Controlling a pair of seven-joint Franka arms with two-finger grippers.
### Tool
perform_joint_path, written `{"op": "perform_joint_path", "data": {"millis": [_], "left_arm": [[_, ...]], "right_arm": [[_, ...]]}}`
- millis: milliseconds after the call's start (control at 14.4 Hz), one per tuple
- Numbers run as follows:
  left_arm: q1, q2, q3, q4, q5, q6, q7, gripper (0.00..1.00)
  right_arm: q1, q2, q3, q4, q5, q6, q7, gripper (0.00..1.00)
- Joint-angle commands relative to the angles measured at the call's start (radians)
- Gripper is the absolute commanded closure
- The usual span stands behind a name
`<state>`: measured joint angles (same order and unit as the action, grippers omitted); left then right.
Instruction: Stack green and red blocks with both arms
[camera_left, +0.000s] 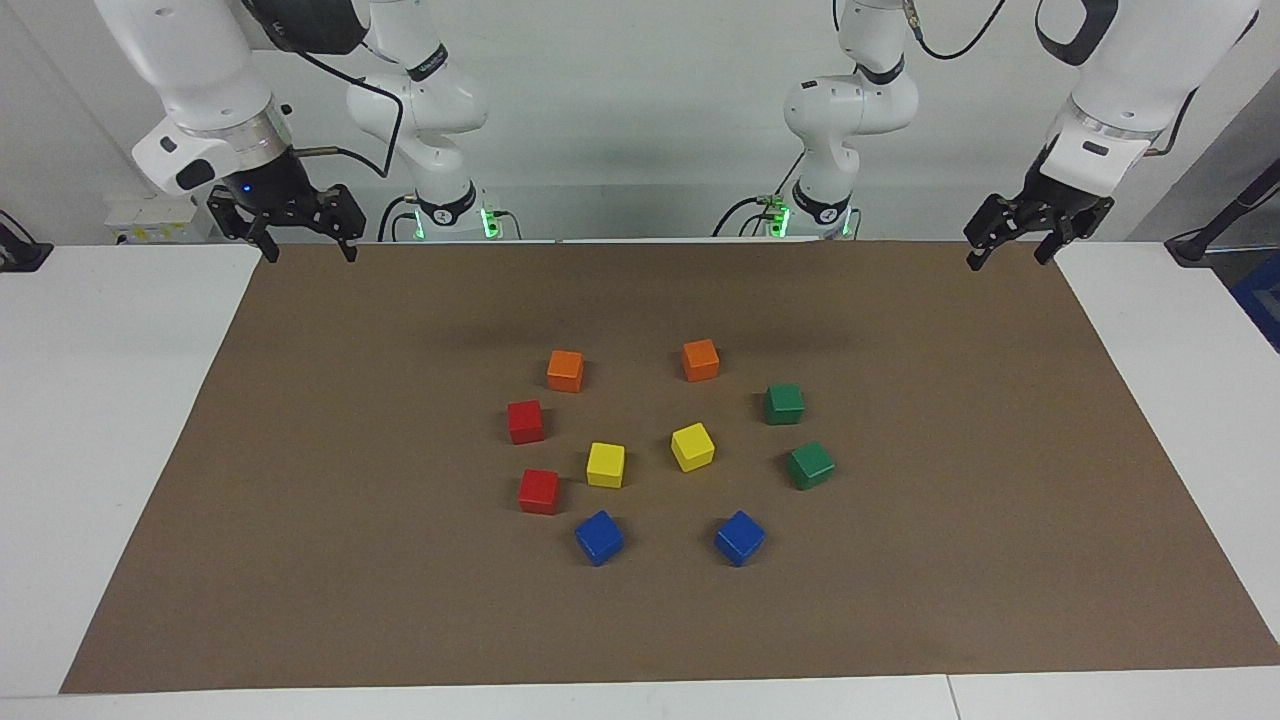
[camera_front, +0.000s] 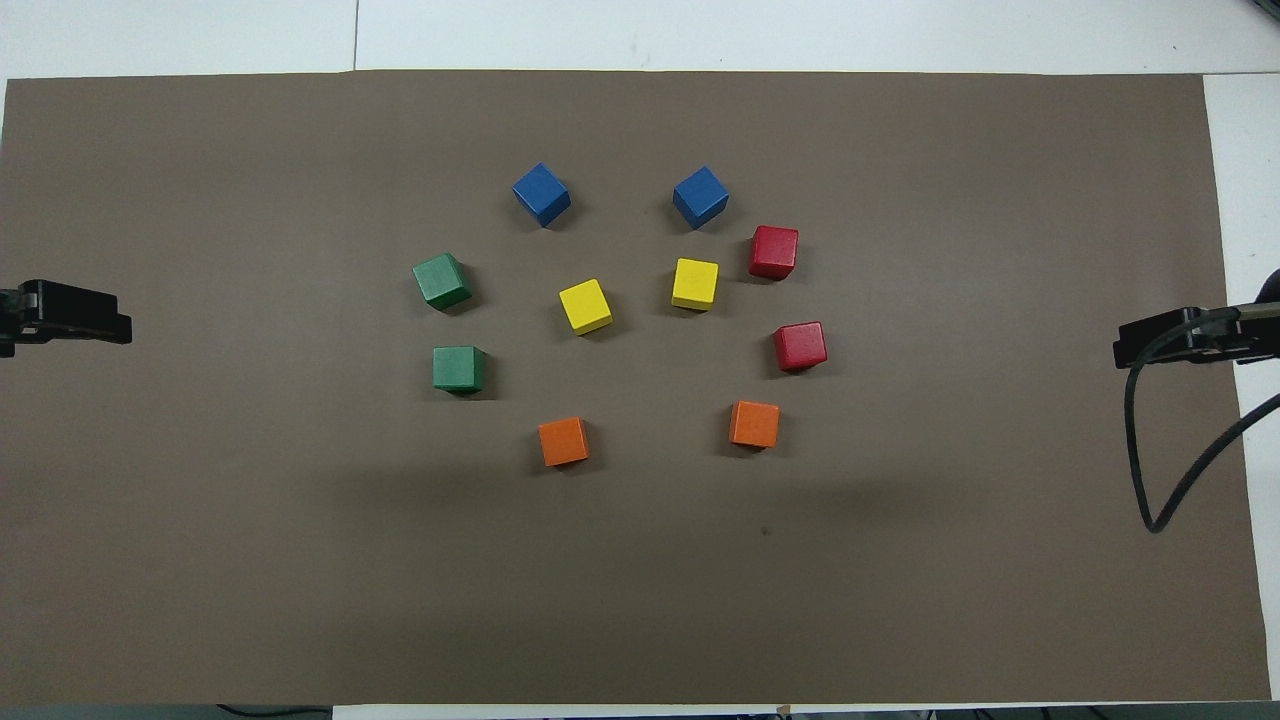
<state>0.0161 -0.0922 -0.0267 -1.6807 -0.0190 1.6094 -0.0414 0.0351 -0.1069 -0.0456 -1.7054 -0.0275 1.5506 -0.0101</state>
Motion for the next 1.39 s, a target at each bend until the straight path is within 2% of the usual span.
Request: {"op": "perform_joint_path", "data": {"millis": [0, 626, 973, 1182, 1321], "left_arm": [[-0.002, -0.006, 0.004, 0.007, -0.006, 0.001, 0.012, 0.0], [-0.004, -0.007, 0.002, -0.002, -0.004, 0.004, 0.031, 0.0], [-0.015, -0.03, -0.005, -0.047, -0.006, 0.03, 0.048, 0.0], [-0.062, -0.03, -0.005, -0.062, -0.006, 0.055, 0.044, 0.0], [-0.091, -0.029, -0.005, -0.095, -0.006, 0.092, 0.043, 0.0]], "right_arm": [[-0.009, 0.003, 0.004, -0.003, 0.004, 0.016, 0.013, 0.0], [-0.011, 0.001, 0.003, -0.005, 0.004, 0.016, 0.012, 0.0], [-0.015, 0.0, 0.003, -0.006, 0.006, 0.016, 0.015, 0.0], [0.011, -0.002, 0.012, -0.013, 0.047, 0.023, 0.091, 0.0], [0.066, -0.002, 0.013, -0.025, 0.051, 0.055, 0.154, 0.0]]}}
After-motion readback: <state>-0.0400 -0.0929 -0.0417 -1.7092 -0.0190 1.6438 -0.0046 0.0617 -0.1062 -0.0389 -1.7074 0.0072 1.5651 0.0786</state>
